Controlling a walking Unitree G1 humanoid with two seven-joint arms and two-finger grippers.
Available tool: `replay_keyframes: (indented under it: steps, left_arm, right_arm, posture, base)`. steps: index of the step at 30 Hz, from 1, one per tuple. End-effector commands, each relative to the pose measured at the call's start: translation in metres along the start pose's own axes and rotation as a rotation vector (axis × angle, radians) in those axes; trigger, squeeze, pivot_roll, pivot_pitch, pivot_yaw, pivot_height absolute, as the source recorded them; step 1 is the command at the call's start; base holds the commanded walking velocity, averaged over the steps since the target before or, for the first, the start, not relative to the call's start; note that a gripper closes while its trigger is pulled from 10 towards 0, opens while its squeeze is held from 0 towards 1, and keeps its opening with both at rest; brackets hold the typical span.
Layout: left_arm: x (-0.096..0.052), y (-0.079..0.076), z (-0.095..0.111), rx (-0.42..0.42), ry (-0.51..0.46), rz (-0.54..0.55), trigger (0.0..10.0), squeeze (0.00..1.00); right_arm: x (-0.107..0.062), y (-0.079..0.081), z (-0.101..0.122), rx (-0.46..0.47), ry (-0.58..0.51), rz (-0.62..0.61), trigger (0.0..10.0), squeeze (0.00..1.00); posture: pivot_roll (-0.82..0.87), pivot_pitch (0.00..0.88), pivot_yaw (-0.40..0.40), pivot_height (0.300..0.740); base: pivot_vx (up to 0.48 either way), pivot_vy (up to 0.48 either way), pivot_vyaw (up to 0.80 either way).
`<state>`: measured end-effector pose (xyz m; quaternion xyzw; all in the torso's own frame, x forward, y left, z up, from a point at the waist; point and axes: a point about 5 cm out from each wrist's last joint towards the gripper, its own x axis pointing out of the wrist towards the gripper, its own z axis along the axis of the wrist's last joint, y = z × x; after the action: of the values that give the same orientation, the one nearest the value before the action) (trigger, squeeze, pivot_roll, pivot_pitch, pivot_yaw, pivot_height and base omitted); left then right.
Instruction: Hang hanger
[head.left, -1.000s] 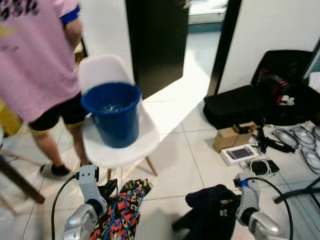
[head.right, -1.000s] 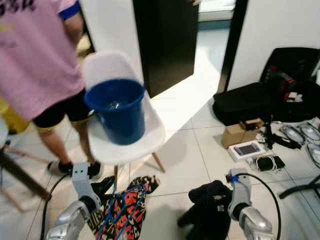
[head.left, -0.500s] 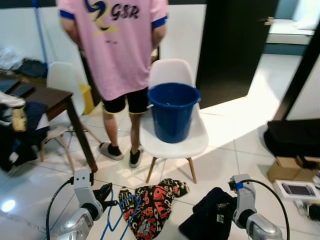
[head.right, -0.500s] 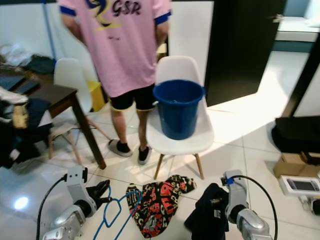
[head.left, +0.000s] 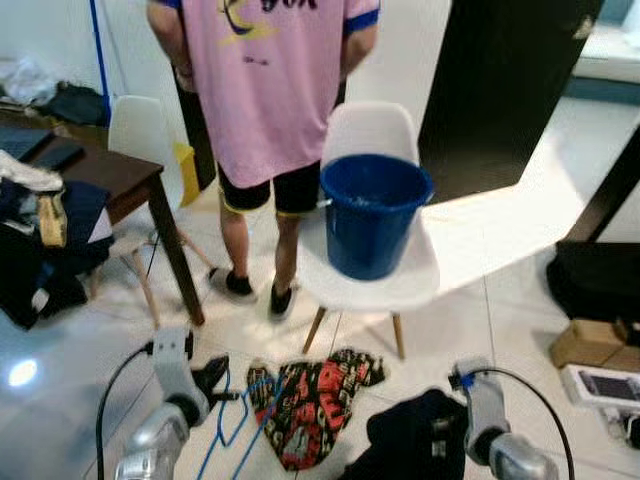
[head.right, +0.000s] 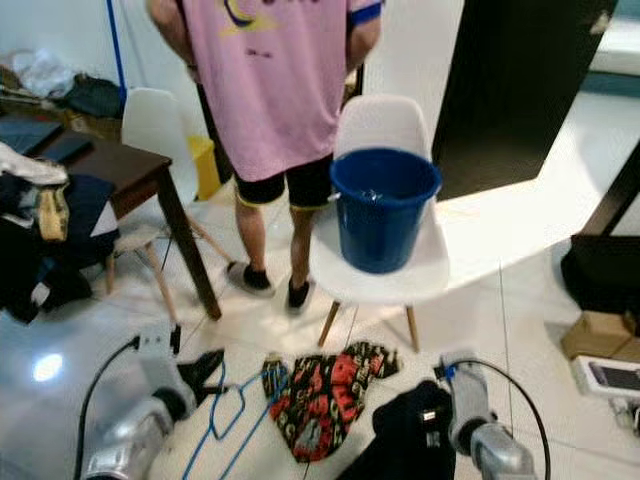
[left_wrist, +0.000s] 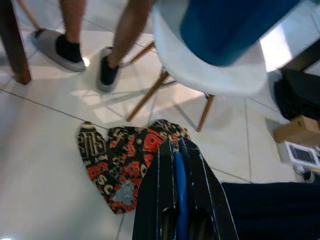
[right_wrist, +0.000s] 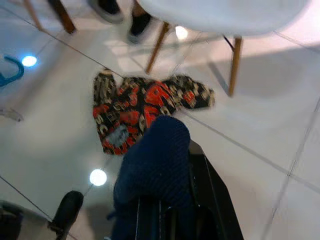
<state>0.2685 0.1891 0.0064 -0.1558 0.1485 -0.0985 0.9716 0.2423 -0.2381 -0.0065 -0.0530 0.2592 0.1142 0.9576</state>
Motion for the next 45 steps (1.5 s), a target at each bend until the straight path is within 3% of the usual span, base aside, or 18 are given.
replay_keyframes:
  steps: [1,25,45]
  left_arm:
    - [0.0,-0.002,-0.002,0.004,0.003,-0.008,10.0,0.0]
    - [-0.001,-0.003,-0.002,0.01,-0.007,-0.021,10.0,0.0]
    - [-0.001,-0.004,-0.003,0.009,-0.015,-0.023,10.0,0.0]
  right_arm:
    - [-0.001,-0.002,0.002,-0.033,-0.014,0.002,10.0,0.0]
    - [-0.003,0.003,0.013,-0.099,-0.055,0.124,10.0,0.0]
    - [-0.01,-0.01,0.027,-0.083,-0.109,0.194,10.0,0.0]
  posture:
    - [-0.04,0.005,-0.025,0.74]
    - [-0.05,0.0,-0.021,0.74]
    - [-0.05,0.0,-0.021,0.74]
  base:
    - [0.375,0.0,0.8]
    - [0.35,0.0,0.8]
    - [0.344,0.0,0.8]
